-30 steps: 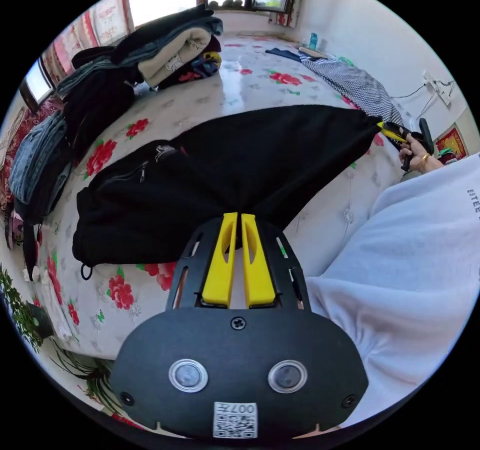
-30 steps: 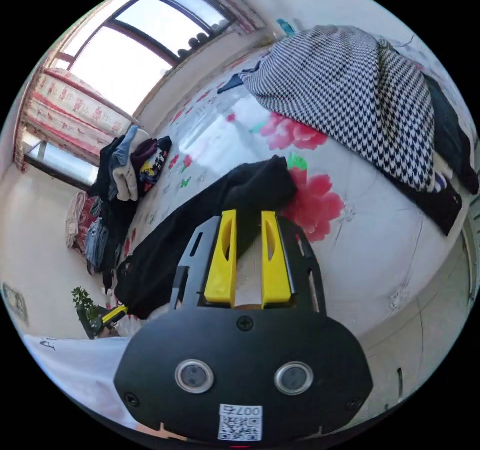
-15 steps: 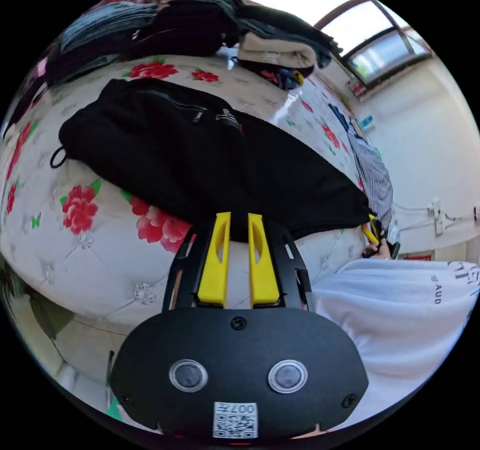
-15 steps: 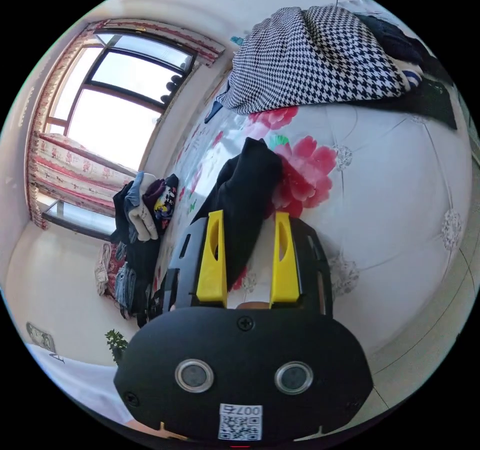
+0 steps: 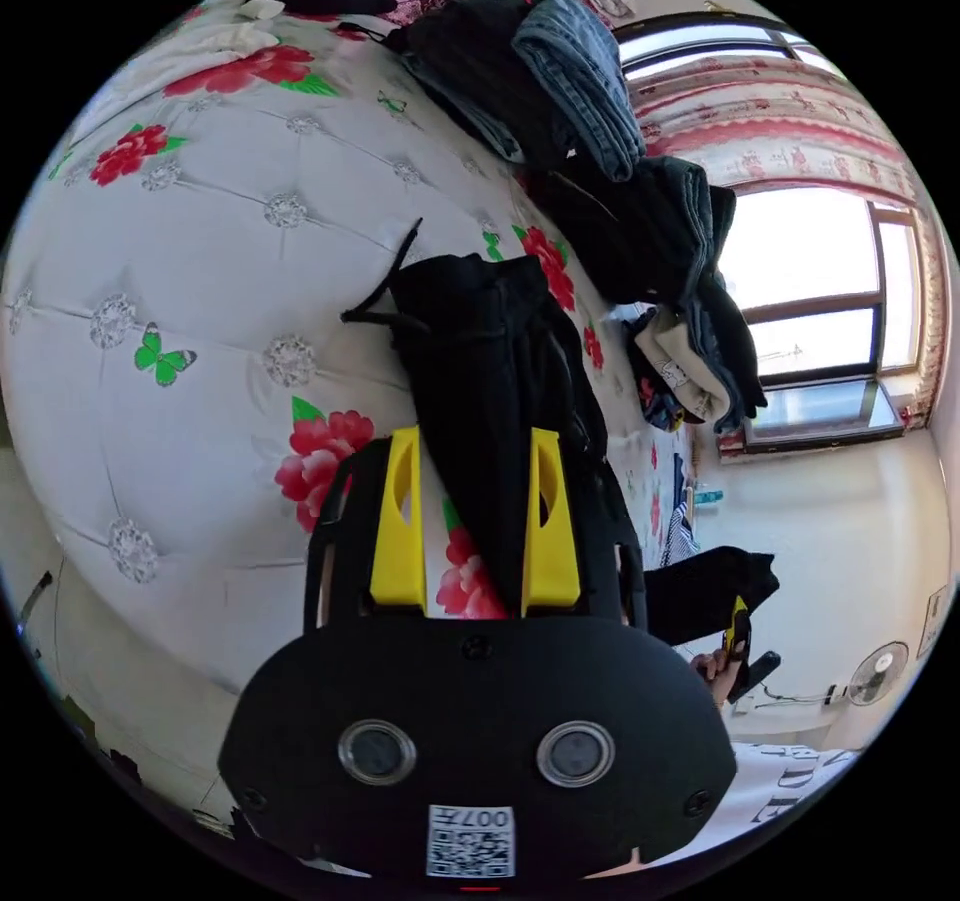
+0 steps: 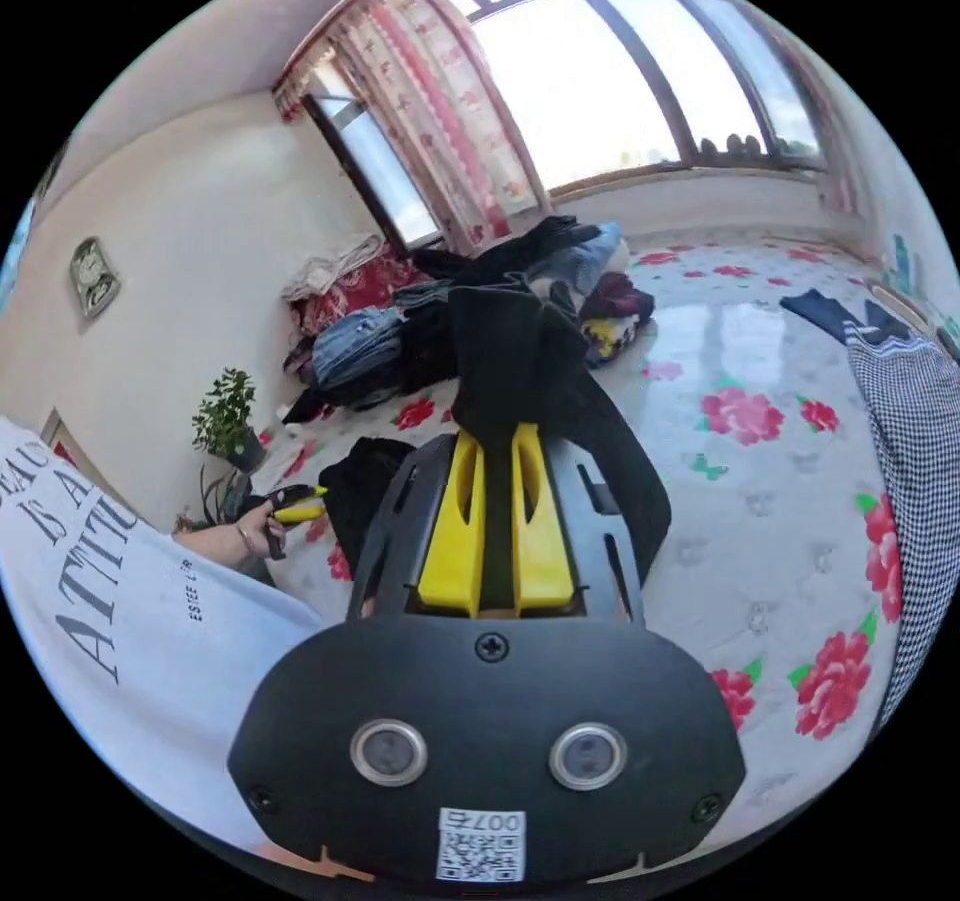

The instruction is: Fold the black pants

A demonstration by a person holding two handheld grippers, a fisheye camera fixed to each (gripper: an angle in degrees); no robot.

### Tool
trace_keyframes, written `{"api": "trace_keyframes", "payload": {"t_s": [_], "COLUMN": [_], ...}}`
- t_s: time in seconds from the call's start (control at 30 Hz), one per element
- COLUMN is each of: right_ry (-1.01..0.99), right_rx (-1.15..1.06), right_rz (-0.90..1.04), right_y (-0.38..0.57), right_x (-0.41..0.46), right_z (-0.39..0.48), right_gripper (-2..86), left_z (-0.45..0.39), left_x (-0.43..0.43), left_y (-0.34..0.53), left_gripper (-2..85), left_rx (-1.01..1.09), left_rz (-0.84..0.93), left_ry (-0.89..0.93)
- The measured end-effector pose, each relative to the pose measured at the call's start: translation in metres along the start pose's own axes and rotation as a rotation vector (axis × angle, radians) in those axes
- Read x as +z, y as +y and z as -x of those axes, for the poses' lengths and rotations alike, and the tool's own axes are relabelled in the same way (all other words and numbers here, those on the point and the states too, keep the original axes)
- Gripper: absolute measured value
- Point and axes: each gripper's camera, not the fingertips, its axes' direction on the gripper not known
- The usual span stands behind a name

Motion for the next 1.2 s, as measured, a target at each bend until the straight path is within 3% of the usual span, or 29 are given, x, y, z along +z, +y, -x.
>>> {"api": "trace_keyframes", "payload": {"t_s": [0.2,0.33,0.43,0.53,0.7,0.83,0.93,1.03,1.2], "right_ry": [-0.114,-0.086,-0.057,-0.021,0.03,0.04,0.152,0.059,0.02], "right_rx": [-0.005,0.022,0.119,0.054,-0.237,-0.365,-0.442,-0.249,0.343], "right_rz": [0.433,0.437,0.339,0.26,0.412,0.509,0.614,0.467,-0.117], "right_y": [0.055,0.07,0.08,0.09,0.096,0.093,0.094,0.066,0.068], "right_x": [0.144,0.13,0.095,0.08,0.154,0.213,0.243,0.197,0.0], "right_z": [0.078,0.074,0.05,0.056,0.1,0.118,0.12,0.087,-0.05], "right_gripper": [8.6,9.3,10.2,11.4,13.5,13.2,10.6,8.1,6.6], "left_z": [0.046,0.05,0.036,0.037,0.065,0.066,0.063,0.063,0.069], "left_x": [-0.012,-0.037,-0.065,-0.078,-0.084,-0.092,-0.097,-0.1,-0.099], "left_y": [-0.038,-0.046,-0.044,-0.045,-0.055,-0.061,-0.065,-0.067,-0.065], "left_gripper": [9.4,5.9,5.7,5.6,5.6,5.7,5.7,5.8,5.7], "left_rx": [-0.098,-0.024,0.1,0.141,0.048,0.05,0.059,0.057,0.02], "left_rz": [-0.005,-0.034,-0.082,-0.073,-0.044,-0.026,-0.018,-0.014,-0.016], "left_ry": [0.03,0.09,0.121,0.124,0.13,0.116,0.103,0.096,0.11]}}
